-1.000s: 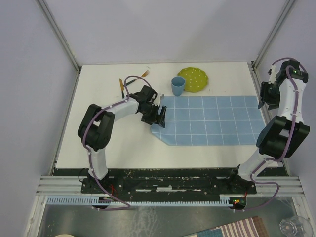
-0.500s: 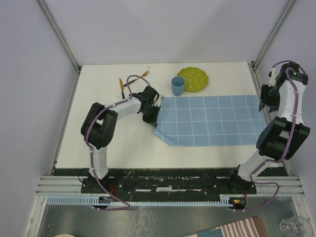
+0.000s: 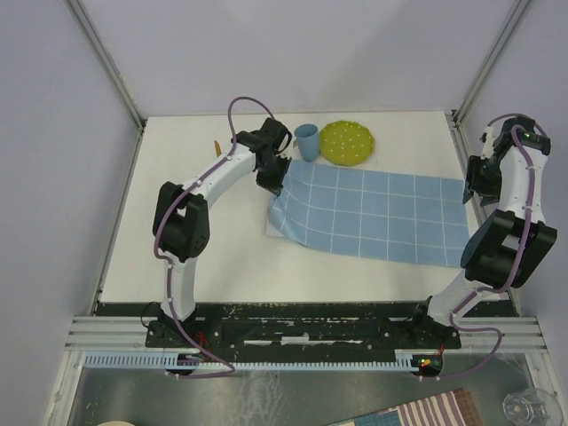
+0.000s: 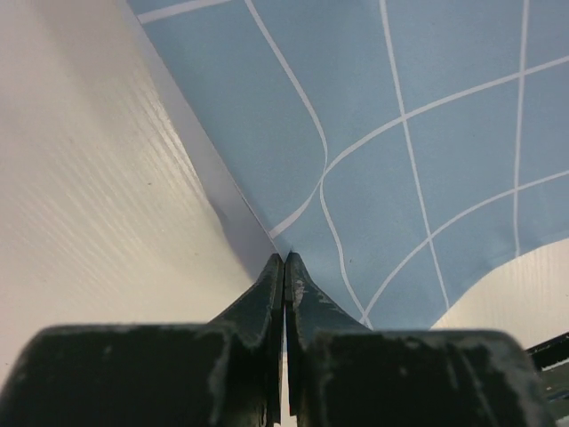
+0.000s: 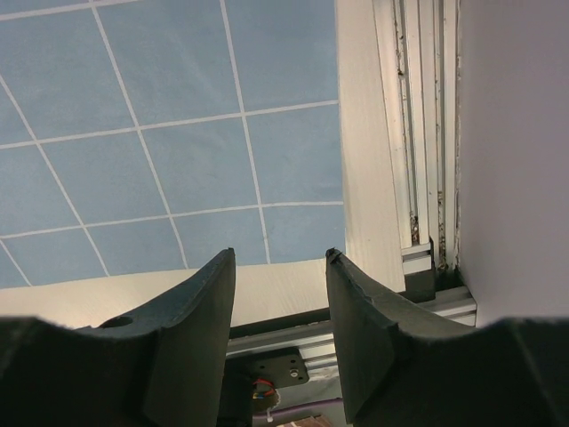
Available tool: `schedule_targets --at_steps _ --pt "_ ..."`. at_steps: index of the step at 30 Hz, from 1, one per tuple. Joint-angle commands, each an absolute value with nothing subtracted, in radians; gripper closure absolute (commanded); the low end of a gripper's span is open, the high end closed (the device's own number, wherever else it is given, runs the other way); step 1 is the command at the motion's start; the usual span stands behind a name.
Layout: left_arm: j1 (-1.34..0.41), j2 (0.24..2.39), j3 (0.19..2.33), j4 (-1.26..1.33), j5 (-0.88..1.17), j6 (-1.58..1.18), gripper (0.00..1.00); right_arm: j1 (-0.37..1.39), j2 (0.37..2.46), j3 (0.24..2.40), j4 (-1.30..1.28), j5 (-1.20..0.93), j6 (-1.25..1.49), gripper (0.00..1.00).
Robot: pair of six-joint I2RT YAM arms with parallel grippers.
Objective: Set the dinner table for one person
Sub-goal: Flatten out the napkin at the center of the board.
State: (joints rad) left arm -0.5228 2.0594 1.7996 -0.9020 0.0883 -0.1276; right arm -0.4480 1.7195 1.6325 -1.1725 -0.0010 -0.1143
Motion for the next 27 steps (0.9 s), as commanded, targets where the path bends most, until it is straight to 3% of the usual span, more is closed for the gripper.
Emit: schedule_targets --at_steps 1,15,21,27 --pt "-0.519 2.009 1.834 -0.961 0.163 -0.098 0.96 -0.454 1.689 1.633 -1.15 -0.021 -0.097 0.47" --pt "-0.523 2.018 1.575 -0.971 0.219 -0.055 0.92 -0.454 1.687 1.629 -1.161 -0.03 -0.104 0.47" --pt "-0.522 2.02 1.509 -0.95 0.132 0.007 0.81 -0.454 1.695 1.64 -1.169 -0.038 -0.108 0.47" --pt "-0.521 1.973 1.613 -0.915 0.153 0.009 0.77 -0.454 1.699 1.636 -1.168 -0.044 -0.109 0.47"
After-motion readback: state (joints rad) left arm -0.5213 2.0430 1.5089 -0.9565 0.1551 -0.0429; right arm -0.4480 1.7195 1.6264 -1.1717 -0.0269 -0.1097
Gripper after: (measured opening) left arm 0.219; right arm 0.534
